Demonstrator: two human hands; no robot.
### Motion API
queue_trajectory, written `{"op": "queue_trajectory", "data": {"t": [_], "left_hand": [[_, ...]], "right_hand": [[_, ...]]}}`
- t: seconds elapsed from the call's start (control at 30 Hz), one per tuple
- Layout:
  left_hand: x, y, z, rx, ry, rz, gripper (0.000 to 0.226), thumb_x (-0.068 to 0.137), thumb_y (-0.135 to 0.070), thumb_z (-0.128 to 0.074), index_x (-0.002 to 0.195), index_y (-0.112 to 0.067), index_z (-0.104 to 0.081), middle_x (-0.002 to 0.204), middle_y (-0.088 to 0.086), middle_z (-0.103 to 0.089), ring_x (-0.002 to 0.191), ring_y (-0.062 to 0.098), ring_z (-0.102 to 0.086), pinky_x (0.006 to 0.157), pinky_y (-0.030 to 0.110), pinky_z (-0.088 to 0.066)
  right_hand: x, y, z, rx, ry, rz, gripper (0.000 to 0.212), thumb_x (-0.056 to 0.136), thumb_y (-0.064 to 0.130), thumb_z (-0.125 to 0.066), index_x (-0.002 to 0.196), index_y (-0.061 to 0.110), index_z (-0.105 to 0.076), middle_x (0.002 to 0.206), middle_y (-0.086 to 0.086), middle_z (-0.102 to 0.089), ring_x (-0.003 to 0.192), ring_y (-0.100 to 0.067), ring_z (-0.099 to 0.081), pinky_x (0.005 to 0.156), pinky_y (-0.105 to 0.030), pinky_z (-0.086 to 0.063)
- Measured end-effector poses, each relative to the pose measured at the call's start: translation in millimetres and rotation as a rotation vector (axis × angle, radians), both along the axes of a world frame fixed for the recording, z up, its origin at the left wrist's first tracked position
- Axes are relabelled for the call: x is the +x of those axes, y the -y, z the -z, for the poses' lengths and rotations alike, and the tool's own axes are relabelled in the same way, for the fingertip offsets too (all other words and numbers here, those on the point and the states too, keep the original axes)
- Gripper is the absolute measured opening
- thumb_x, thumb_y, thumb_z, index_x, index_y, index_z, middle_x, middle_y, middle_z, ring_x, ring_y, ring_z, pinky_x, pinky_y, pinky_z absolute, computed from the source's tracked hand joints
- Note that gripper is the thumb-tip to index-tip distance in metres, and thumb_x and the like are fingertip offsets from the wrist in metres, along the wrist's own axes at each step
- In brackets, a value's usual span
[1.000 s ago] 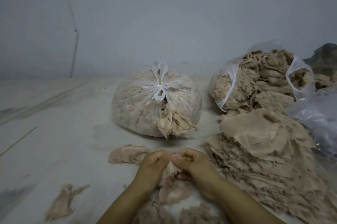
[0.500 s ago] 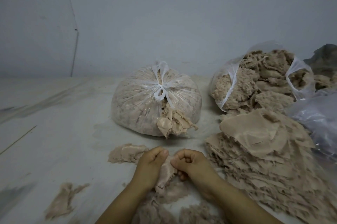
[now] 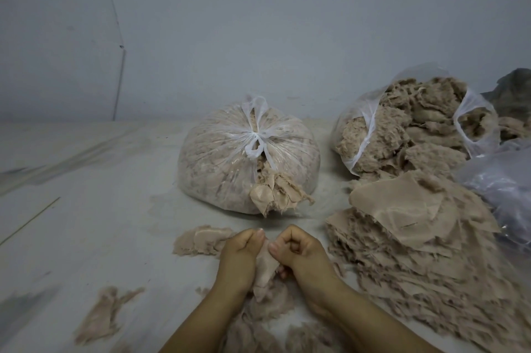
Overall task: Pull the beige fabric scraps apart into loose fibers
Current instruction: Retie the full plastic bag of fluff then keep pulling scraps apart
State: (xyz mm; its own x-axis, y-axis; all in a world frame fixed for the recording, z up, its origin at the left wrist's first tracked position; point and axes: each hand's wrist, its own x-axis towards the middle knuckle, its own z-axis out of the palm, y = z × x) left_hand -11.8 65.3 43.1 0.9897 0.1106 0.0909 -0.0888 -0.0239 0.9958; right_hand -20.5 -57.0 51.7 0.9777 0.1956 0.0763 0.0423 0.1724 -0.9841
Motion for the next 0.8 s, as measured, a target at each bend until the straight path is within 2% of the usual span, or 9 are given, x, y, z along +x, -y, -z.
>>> {"op": "queue_trajectory", "data": {"t": [0.1,0.2,0.27,0.33,0.4,0.47,0.5,0.6,0.8], "left_hand": [[2.2,-6.2,-2.7,-0.254,-0.102,-0.035,0.033,0.096,-0.013,-0.048,0.065,-0.004,-0.053,0.054,0.015,-0.053,0.041,0.017,-0.050,0.039,0.024,-0.040],[8.8,-25.9,-3.5,-0.312,-0.150,-0.144,0.031,0.099,-0.020,-0.044,0.076,-0.002,-0.053,0.047,0.007,-0.055,0.034,0.014,-0.049,0.033,0.018,-0.038],[8.7,-23.4,-2.3,-0.279,-0.165,-0.097,0.035,0.100,-0.030,-0.042,0.086,0.000,-0.056,0.058,0.010,-0.063,0.045,0.018,-0.059,0.041,0.025,-0.048],[6.5,-16.1,-0.9,-0.237,-0.180,0.056,0.048,0.097,-0.044,-0.043,0.095,0.001,-0.061,0.078,0.020,-0.068,0.065,0.028,-0.066,0.056,0.035,-0.055],[0.3,-13.7,-1.7,-0.167,-0.122,0.229,0.056,0.086,-0.053,-0.058,0.103,0.000,-0.064,0.090,0.025,-0.068,0.078,0.033,-0.067,0.067,0.040,-0.055],[-1.1,-17.7,-1.5,-0.068,-0.069,0.250,0.055,0.067,-0.042,-0.081,0.106,-0.006,-0.064,0.095,0.015,-0.072,0.083,0.026,-0.070,0.068,0.031,-0.054],[-0.5,-19.5,-0.2,-0.048,-0.051,0.231,0.047,0.065,-0.031,-0.084,0.102,-0.008,-0.066,0.093,0.012,-0.073,0.079,0.021,-0.070,0.064,0.026,-0.054],[-0.6,-18.7,-1.8,-0.093,-0.062,0.170,0.010,0.080,-0.005,-0.068,0.090,-0.006,-0.070,0.078,0.011,-0.073,0.060,0.014,-0.067,0.050,0.021,-0.050],[-2.9,-13.3,-5.3,-0.059,-0.014,0.156,0.008,0.090,-0.002,-0.056,0.095,-0.003,-0.062,0.083,0.011,-0.070,0.069,0.014,-0.064,0.059,0.021,-0.050]], "right_hand": [[0.3,-0.7,-0.6,0.072,0.017,0.030,0.019,0.088,0.000,-0.061,0.072,0.005,-0.051,0.055,-0.004,-0.053,0.047,-0.010,-0.048,0.047,-0.022,-0.041],[2.8,5.8,0.0,0.154,0.019,0.093,0.020,0.088,0.003,-0.061,0.070,0.006,-0.051,0.056,-0.006,-0.052,0.047,-0.013,-0.047,0.048,-0.025,-0.042],[4.2,8.5,1.1,0.168,-0.016,0.111,0.020,0.089,0.004,-0.060,0.071,0.006,-0.052,0.057,-0.008,-0.056,0.046,-0.013,-0.050,0.046,-0.024,-0.045],[4.9,6.2,1.6,0.188,-0.060,0.106,0.018,0.089,0.006,-0.061,0.073,0.005,-0.053,0.055,-0.007,-0.058,0.045,-0.012,-0.053,0.044,-0.023,-0.047],[5.9,4.4,2.7,0.210,-0.090,0.099,0.015,0.088,0.009,-0.063,0.076,0.005,-0.054,0.056,-0.008,-0.059,0.046,-0.013,-0.055,0.046,-0.023,-0.050],[7.4,6.3,2.7,0.241,-0.112,0.109,0.014,0.087,0.010,-0.064,0.077,0.004,-0.055,0.062,-0.010,-0.061,0.052,-0.016,-0.059,0.050,-0.025,-0.053],[7.7,7.8,2.3,0.256,-0.122,0.119,0.014,0.087,0.010,-0.064,0.077,0.004,-0.056,0.065,-0.013,-0.062,0.055,-0.017,-0.060,0.052,-0.025,-0.054],[8.9,11.0,0.3,0.311,-0.162,0.124,0.015,0.087,0.006,-0.062,0.074,0.004,-0.055,0.062,-0.012,-0.061,0.051,-0.017,-0.060,0.046,-0.024,-0.051],[10.9,12.4,0.8,0.241,-0.194,0.136,0.012,0.088,0.011,-0.064,0.079,0.006,-0.058,0.067,-0.008,-0.065,0.057,-0.015,-0.061,0.047,-0.023,-0.049]]}}
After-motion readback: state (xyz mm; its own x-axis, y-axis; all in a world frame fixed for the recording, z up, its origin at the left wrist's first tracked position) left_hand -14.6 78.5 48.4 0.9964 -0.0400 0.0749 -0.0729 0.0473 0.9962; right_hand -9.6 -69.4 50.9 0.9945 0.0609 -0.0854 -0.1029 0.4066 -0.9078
